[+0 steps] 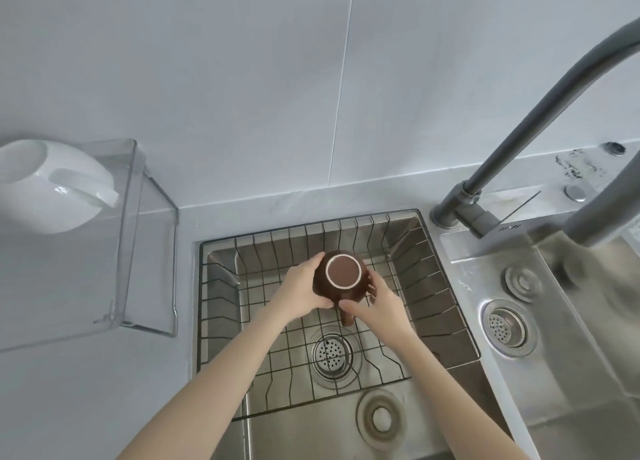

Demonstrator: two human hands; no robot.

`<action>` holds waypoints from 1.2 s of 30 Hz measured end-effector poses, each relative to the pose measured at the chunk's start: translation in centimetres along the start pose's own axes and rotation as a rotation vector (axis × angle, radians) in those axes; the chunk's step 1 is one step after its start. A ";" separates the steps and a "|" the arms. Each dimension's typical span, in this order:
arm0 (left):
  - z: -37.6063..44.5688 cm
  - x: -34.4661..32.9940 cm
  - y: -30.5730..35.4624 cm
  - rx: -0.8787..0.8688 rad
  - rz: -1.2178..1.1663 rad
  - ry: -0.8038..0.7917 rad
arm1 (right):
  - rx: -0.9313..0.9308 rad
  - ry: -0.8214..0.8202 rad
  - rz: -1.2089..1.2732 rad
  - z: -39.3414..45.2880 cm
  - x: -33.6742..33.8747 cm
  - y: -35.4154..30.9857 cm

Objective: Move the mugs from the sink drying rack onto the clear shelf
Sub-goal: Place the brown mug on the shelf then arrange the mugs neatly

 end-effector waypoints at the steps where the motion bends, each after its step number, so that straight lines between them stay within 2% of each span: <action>1: 0.1 -0.2 -0.3 0.008 -0.011 0.008 | 0.011 0.013 0.017 0.2 0.1 0.0; 12: -1.1 1.5 0.3 -0.009 -0.041 0.136 | 0.122 0.053 0.020 -0.3 1.1 -2.3; 21: -10.7 9.8 4.6 -0.131 -0.133 0.413 | 0.284 0.003 -0.107 -5.8 2.8 -13.5; 25: -17.2 14.1 5.0 -0.184 -0.190 0.562 | 0.428 -0.069 -0.165 -9.3 1.0 -20.2; 30: -24.4 18.8 3.5 -0.155 -0.173 0.711 | 0.556 -0.189 -0.187 -12.4 -3.0 -26.9; 36: -29.1 22.5 -2.0 -0.039 -0.174 0.781 | 0.573 -0.288 -0.226 -12.3 -10.1 -30.7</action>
Point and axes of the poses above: each hand's wrist, its own z-axis towards the middle knuckle, its own x-axis out of the back of the hand, y = z × x, the point moved 8 cm from there along z, towards the middle knuckle, and after that the axes turned 8 degrees about -y, right-handed, at the moved point
